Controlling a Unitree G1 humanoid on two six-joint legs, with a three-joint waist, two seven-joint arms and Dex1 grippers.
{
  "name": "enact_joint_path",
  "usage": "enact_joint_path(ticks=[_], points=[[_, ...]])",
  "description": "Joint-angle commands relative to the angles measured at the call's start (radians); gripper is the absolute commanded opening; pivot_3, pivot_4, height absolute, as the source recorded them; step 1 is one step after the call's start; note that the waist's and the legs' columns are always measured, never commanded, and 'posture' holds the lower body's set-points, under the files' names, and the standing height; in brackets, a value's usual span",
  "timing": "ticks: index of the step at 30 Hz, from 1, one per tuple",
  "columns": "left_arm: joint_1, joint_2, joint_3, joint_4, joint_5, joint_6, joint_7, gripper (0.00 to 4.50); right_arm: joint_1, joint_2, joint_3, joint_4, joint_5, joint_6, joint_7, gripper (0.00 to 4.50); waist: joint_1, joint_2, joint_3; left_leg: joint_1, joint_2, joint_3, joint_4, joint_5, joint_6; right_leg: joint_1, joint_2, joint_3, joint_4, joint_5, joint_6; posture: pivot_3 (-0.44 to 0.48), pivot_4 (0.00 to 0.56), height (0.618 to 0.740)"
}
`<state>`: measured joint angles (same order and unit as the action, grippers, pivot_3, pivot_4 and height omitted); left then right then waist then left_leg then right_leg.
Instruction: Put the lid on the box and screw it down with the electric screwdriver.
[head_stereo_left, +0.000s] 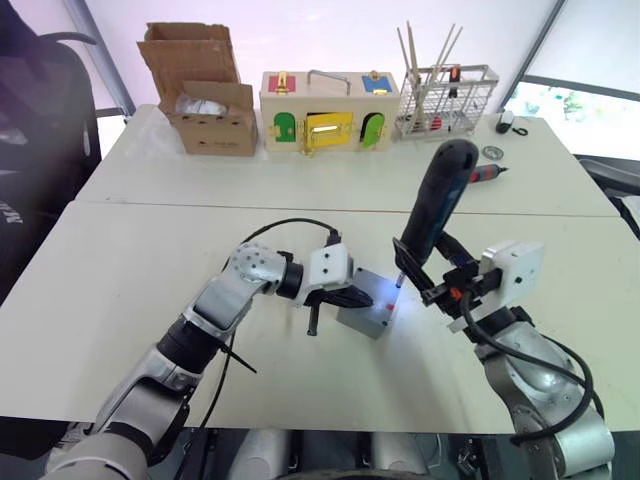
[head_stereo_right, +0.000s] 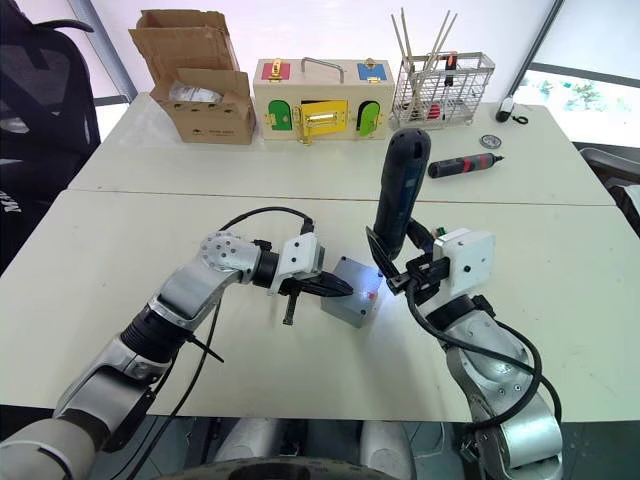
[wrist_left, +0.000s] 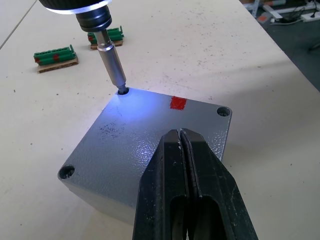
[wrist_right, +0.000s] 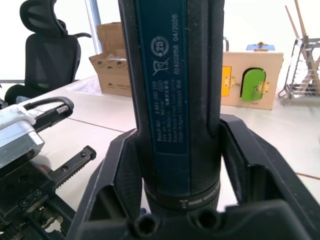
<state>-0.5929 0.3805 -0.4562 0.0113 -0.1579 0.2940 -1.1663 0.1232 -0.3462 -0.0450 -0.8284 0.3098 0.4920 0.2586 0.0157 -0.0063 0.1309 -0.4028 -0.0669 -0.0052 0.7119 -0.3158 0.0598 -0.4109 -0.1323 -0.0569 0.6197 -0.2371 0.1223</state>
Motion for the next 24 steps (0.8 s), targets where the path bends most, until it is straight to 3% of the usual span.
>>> enact_joint_path(ticks=[1,6,10,12,17,21,24], points=[[0.013,0.005,-0.003,0.024,0.013,0.008,0.004,0.0,-0.018,-0.035,-0.066,-0.021,0.072,0.095,0.014,1.89,0.0,0.002,0.001,0.0,0.0,0.0,0.0,0.0,0.0,0.0,0.0,0.0,0.0,0.0,0.0,0.0,0.15,0.694],[-0.004,0.006,0.101,-0.008,-0.106,0.11,0.002,0.0,-0.205,-0.152,-0.308,-0.1,0.413,0.285,-0.005,1.89,0.0,0.014,0.015,-0.002,-0.001,0.0,0.0,0.0,0.0,-0.001,-0.001,0.0,-0.001,0.0,0.0,0.0,0.15,0.694],[-0.024,0.033,0.18,-0.039,-0.189,0.193,-0.011,0.0,-0.374,-0.353,-0.497,0.007,0.918,0.372,-0.09,1.89,0.0,0.017,0.026,-0.012,-0.003,0.0,0.0,0.002,-0.002,-0.009,-0.003,0.0,0.002,0.002,0.003,0.0,0.15,0.694],[-0.037,0.038,0.221,-0.055,-0.241,0.248,-0.009,0.0,-0.425,-0.444,-0.532,0.073,1.075,0.379,-0.141,1.89,0.0,0.016,0.028,-0.017,-0.003,-0.001,-0.001,0.005,-0.008,-0.014,-0.003,0.0,0.003,0.002,0.004,0.0,0.15,0.694],[-0.098,0.013,0.354,-0.063,-0.35,0.337,0.065,0.0,-0.526,-0.563,-0.505,0.224,1.227,0.372,-0.234,1.89,-0.001,0.016,0.032,-0.022,-0.003,-0.003,0.0,0.007,-0.01,-0.016,-0.003,0.0,0.0,0.003,0.004,0.0,0.15,0.694],[-0.107,-0.016,0.381,-0.08,-0.361,0.322,0.121,0.0,-0.553,-0.629,-0.44,0.314,1.33,0.404,-0.333,1.89,-0.001,0.015,0.033,-0.022,-0.004,-0.002,0.002,0.007,-0.009,-0.015,-0.003,0.0,0.0,0.003,0.004,0.0,0.15,0.694],[-0.108,-0.024,0.35,-0.089,-0.293,0.266,0.172,0.0,-0.566,-0.781,-0.408,0.473,1.286,0.517,-0.38,1.89,0.001,0.016,0.035,-0.023,-0.004,-0.002,0.002,0.007,-0.009,-0.015,-0.004,0.0,0.0,0.003,0.004,0.0,0.15,0.694]])
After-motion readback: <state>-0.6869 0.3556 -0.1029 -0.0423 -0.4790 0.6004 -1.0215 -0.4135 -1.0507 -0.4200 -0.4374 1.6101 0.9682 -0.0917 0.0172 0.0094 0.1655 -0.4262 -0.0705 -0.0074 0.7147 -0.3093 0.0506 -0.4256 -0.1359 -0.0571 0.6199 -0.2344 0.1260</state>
